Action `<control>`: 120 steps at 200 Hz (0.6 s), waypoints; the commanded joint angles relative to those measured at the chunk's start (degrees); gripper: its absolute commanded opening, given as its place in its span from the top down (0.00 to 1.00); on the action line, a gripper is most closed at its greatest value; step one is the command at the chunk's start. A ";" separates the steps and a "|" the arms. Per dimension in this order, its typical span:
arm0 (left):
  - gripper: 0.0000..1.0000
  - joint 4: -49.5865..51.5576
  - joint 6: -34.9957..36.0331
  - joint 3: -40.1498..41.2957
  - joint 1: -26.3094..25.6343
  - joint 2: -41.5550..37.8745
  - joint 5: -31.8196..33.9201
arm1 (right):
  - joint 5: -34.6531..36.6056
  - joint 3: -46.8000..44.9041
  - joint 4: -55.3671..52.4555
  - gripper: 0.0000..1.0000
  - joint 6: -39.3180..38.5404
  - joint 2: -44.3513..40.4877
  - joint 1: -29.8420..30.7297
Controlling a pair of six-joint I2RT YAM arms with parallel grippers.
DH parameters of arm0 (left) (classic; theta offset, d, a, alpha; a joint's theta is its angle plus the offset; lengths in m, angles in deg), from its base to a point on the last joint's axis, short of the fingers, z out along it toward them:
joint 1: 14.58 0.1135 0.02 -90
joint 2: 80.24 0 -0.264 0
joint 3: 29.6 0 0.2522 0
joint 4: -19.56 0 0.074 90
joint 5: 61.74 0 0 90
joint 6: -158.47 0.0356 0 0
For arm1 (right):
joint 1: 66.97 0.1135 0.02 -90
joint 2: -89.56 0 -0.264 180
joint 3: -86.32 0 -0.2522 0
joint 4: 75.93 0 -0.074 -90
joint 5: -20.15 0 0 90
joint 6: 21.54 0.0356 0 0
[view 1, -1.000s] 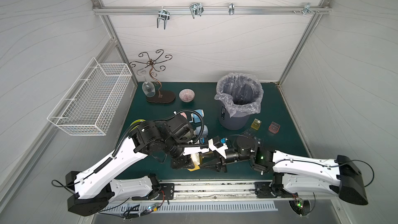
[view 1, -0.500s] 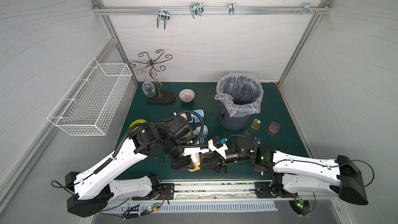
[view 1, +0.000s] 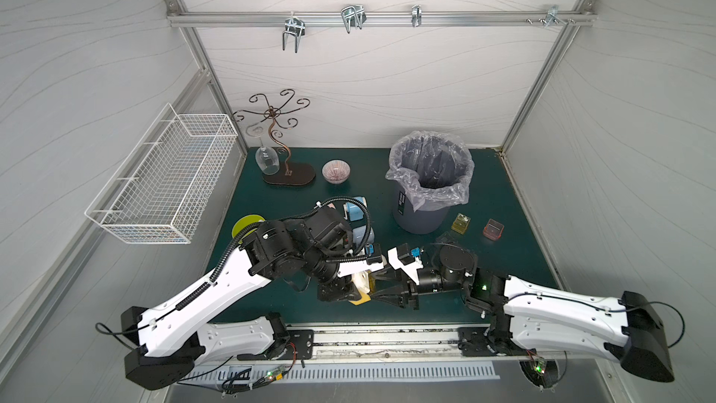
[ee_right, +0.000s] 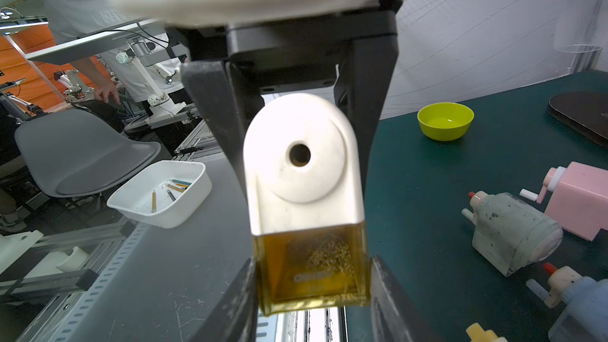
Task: Take out the pencil sharpener tray and clean the shavings
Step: Open the container of the pencil sharpener.
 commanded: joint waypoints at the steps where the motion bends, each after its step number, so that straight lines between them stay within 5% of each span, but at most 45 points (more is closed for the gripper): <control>1: 1.00 7.46 -0.27 1.59 -0.31 -0.46 0.34 | 4.54 0.58 4.26 1.00 5.79 -2.25 -2.52; 120: 1.00 9.52 -0.23 2.47 -0.39 0.56 0.77 | 1.72 1.06 -1.11 1.00 6.95 -3.49 -4.12</control>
